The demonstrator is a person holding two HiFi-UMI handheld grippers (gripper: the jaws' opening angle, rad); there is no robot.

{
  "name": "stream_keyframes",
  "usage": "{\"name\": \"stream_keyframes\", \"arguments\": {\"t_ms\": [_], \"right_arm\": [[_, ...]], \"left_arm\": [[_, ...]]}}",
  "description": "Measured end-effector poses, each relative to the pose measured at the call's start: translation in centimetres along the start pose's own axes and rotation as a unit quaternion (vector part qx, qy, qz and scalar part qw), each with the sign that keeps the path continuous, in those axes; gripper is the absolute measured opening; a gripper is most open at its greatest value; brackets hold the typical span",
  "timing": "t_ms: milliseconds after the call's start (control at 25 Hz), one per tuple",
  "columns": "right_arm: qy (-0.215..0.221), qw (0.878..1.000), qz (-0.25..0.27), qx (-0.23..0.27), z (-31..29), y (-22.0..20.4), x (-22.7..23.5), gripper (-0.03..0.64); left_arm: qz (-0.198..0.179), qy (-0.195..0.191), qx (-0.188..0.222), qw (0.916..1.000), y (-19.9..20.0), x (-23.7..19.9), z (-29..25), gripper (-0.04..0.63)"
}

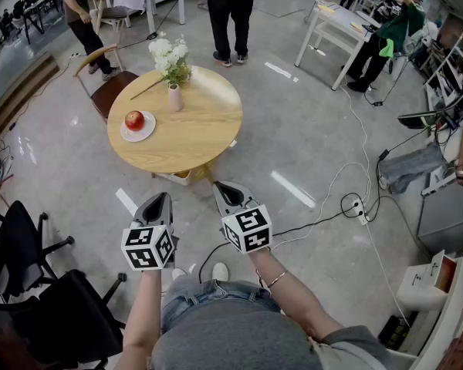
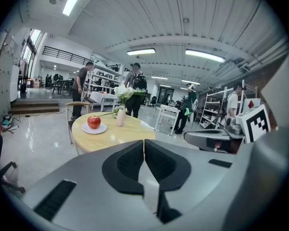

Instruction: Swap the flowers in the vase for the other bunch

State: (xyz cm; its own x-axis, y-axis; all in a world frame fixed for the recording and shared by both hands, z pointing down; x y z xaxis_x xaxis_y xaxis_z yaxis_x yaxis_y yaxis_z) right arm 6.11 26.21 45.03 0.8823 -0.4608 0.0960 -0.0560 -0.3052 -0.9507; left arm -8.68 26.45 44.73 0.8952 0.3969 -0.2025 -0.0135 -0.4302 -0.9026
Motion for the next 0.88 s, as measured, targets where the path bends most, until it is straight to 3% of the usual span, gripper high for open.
{"name": "stream_keyframes", "arguments": {"t_ms": [880], "right_arm": [[0.03,0.999,0.024,0.0,0.3,-0.3,0.5,0.009]], "left_arm": [[0.002,0.01,0.021,0.9997,0.6,2.3,0.0,0.023]]}}
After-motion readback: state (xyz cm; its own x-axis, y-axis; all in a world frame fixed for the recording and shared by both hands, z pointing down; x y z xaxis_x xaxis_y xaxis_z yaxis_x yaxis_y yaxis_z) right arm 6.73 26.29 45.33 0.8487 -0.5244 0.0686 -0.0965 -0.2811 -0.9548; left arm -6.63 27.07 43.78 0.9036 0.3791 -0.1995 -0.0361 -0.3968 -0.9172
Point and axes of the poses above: the fingertips, and each gripper's own axes: z backward along the fingers, x to its right, y out of its top, the point moved 2 cm from there along z, backward along the fingers, and after that the axes turned 1 degree about y, right-handed, at the moved point
